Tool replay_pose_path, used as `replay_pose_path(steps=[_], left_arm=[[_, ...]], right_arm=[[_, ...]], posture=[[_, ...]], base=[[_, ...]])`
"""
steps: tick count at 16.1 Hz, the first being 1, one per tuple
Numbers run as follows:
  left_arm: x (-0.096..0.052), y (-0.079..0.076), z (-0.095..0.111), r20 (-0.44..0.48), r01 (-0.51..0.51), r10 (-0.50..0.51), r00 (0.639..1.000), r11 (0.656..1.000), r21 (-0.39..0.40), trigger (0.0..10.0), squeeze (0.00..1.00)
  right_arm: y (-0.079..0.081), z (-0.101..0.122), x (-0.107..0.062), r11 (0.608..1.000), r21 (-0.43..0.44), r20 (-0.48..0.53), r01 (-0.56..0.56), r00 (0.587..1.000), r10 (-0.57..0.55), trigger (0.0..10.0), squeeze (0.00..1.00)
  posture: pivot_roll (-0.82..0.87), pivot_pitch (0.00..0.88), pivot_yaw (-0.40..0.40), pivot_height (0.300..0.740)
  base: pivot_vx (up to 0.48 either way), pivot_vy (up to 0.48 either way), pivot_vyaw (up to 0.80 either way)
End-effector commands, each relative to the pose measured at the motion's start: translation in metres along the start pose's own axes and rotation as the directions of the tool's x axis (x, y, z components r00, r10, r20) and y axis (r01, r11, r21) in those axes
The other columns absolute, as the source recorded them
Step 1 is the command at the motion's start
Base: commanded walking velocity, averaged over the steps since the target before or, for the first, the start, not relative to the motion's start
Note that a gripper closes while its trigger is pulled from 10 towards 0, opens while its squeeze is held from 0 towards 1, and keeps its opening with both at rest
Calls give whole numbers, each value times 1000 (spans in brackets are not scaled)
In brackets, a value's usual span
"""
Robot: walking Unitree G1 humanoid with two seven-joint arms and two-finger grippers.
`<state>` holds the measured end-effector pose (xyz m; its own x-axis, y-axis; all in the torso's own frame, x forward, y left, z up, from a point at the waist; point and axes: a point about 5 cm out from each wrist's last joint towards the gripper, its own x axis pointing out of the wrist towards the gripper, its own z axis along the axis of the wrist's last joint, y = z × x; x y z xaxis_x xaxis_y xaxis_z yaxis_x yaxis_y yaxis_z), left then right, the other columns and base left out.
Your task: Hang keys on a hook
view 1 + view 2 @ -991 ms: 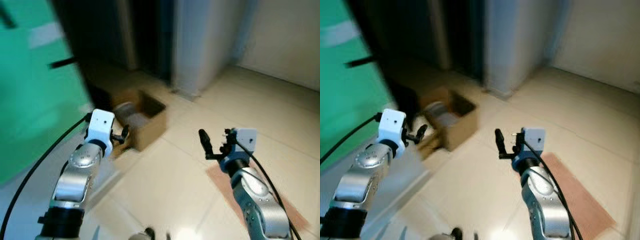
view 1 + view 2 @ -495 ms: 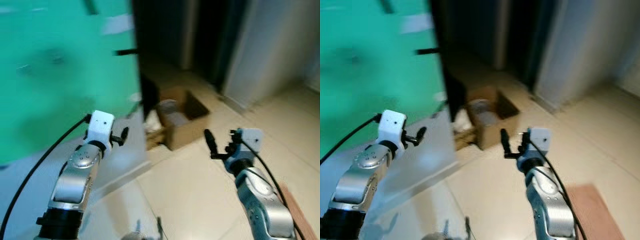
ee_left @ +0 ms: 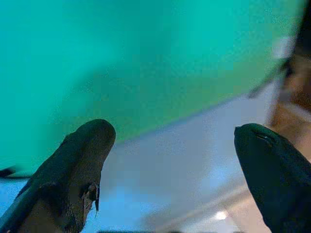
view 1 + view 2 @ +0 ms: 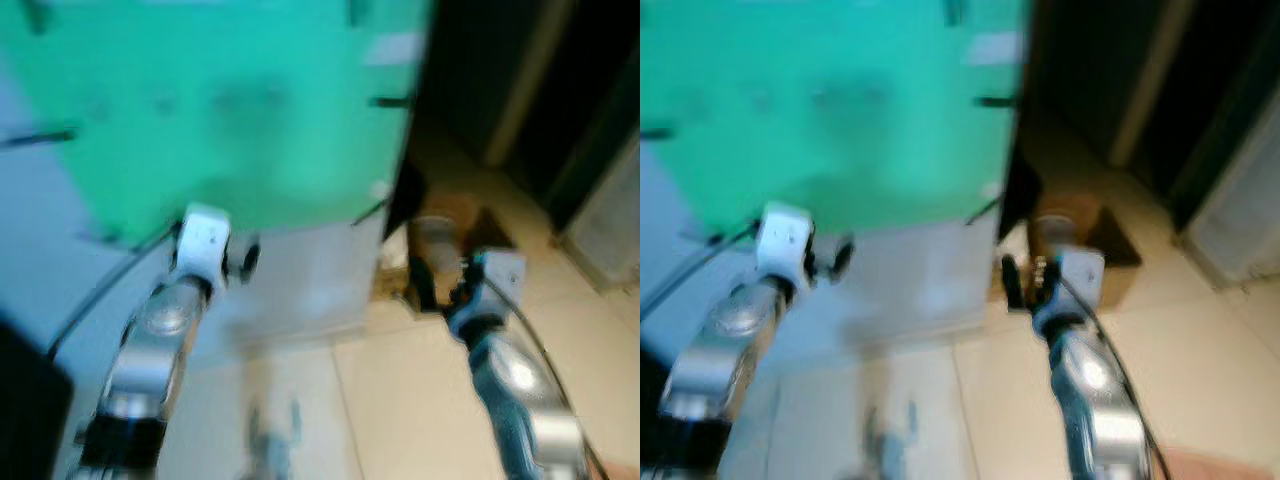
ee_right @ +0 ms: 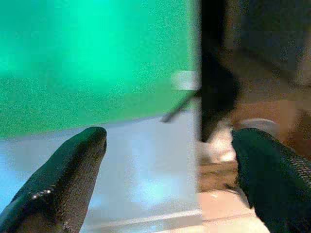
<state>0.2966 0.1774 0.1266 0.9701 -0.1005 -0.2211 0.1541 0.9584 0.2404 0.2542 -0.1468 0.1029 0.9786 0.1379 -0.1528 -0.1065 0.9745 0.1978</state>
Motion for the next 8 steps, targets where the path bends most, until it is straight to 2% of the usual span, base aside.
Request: replay_pose_path(steps=[1,3,5,6,8], left_arm=[[0,0,1,5,-16,16,1000,1000,12,10000,0],[0,3,3,10,-17,17,1000,1000,8,10000,0],[1,3,3,25,-1,1,1000,1000,-3,10000,0],[2,0,3,42,7,-6,999,1000,-8,10000,0],[2,0,4,54,1,0,999,1000,-9,10000,0]], right_arm=[[-3,0,0,1000,-22,-2,17,1000,-17,10000,1000],[-2,-2,-2,1000,-7,-9,9,1000,-9,10000,1000],[0,-1,0,1000,23,25,7,1000,-7,10000,1000],[-2,4,1,994,-106,65,19,998,-12,10000,1000],[-8,8,2,987,-145,76,68,995,-58,10000,1000]], posture=[[-58,0,1,740],[-56,0,1,740],[-61,0,7,740],[-62,0,9,740],[-65,0,12,740]], base=[[0,0,800],[0,0,800],[0,0,800],[0,0,0],[0,0,0]])
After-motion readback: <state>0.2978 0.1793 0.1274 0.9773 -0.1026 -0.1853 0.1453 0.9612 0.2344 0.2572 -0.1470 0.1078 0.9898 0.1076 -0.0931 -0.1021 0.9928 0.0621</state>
